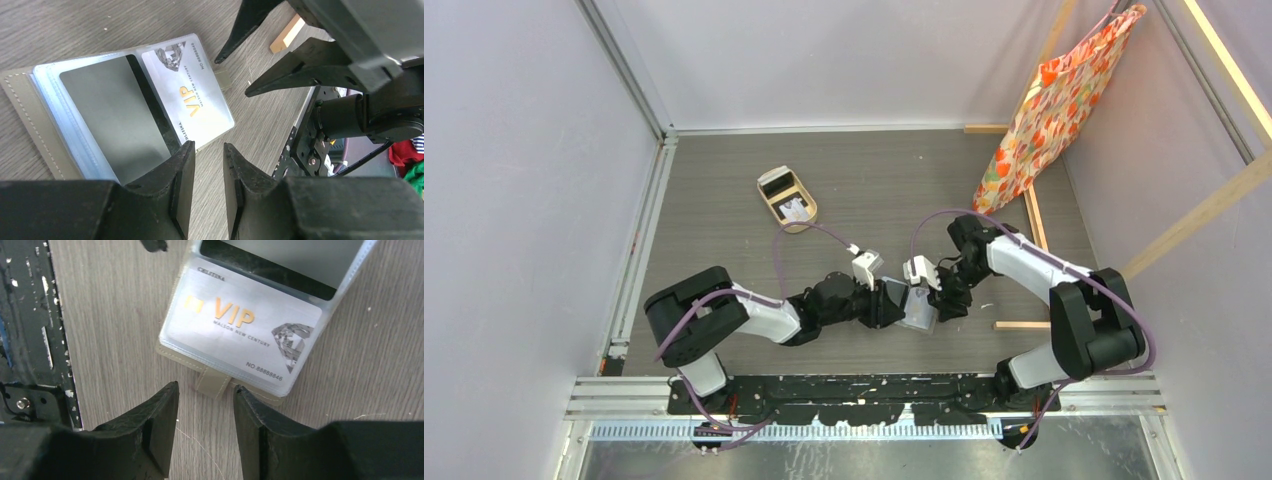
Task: Put the credit cards into the card holder
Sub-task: Turn over the card slot in the card holder.
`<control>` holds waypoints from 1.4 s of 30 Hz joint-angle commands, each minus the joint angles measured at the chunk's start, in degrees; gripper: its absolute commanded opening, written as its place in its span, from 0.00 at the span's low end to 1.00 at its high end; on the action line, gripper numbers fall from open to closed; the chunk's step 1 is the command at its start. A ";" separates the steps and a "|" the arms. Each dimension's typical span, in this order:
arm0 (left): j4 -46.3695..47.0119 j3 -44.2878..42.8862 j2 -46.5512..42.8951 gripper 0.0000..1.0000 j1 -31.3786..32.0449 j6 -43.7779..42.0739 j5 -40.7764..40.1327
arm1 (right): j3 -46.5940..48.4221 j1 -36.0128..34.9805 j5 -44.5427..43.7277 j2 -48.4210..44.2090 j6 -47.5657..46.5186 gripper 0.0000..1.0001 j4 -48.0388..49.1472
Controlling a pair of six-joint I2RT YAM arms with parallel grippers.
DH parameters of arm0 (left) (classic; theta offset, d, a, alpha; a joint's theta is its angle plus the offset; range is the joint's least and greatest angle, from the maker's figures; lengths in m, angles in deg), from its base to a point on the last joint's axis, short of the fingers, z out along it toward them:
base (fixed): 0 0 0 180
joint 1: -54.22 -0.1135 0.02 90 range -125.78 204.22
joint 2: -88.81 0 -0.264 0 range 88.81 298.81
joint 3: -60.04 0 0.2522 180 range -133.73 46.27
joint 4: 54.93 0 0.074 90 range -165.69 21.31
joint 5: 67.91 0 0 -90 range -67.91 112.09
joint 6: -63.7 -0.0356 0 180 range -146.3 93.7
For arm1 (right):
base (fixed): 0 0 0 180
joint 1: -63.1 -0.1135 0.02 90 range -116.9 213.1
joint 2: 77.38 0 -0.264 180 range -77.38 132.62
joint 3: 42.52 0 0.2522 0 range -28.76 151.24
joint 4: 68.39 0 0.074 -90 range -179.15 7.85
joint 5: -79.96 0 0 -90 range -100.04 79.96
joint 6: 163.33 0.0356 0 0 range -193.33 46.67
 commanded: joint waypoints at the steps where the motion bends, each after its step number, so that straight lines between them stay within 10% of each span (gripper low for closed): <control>1: 7.36 1.66 -2.49 0.29 0.06 -1.90 -3.63 | 0.77 -0.35 -1.61 1.11 6.04 0.49 4.29; 13: 9.12 2.73 -2.51 0.30 0.28 -1.75 -4.67 | 0.84 -5.33 -7.13 4.90 11.29 0.48 7.60; 25: 5.63 1.05 -1.99 0.30 1.60 -2.10 -8.70 | 1.44 -6.65 -4.23 0.91 10.89 0.13 8.03; 42: -0.67 -3.40 0.26 0.30 2.32 -2.90 -9.08 | -0.32 -0.57 9.58 -6.41 -1.13 0.11 3.80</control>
